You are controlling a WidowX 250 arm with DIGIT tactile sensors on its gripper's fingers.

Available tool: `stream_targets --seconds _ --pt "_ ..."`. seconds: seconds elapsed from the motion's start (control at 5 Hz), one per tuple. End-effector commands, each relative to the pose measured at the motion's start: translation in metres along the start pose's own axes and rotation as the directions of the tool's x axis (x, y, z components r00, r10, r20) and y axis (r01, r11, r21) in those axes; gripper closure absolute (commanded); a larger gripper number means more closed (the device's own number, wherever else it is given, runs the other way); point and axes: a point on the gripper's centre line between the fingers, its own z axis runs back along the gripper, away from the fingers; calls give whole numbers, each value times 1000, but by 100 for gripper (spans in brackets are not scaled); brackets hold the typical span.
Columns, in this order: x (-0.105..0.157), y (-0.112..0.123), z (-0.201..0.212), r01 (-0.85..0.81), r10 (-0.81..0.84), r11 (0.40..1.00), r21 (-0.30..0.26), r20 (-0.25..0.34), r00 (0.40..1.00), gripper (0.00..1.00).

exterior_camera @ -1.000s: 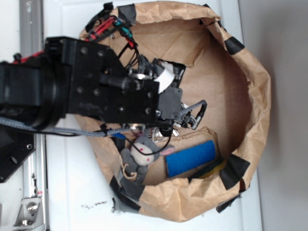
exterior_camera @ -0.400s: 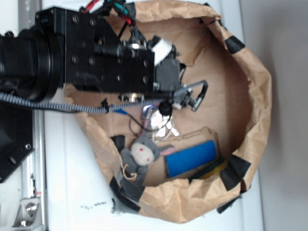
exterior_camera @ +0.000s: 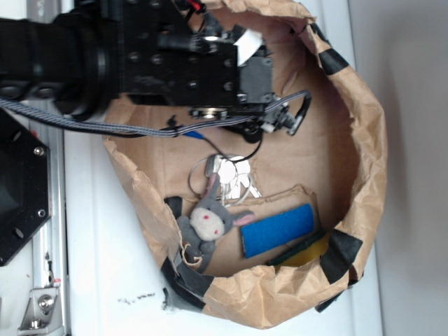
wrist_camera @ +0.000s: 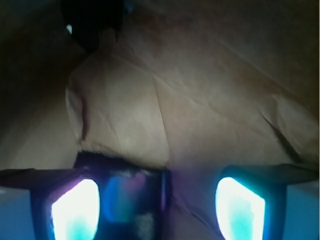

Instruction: Grab the black box.

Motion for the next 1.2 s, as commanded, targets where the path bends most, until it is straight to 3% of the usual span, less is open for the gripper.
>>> stream_targets --seconds 0.0,0.6,1.0 --pt "0 -23 4 17 -18 1000 14 52 998 0" --pt "-38 -29 34 140 -139 987 -74 14 990 0" --pt "-46 -25 45 169 -170 981 -94 -6 985 0"
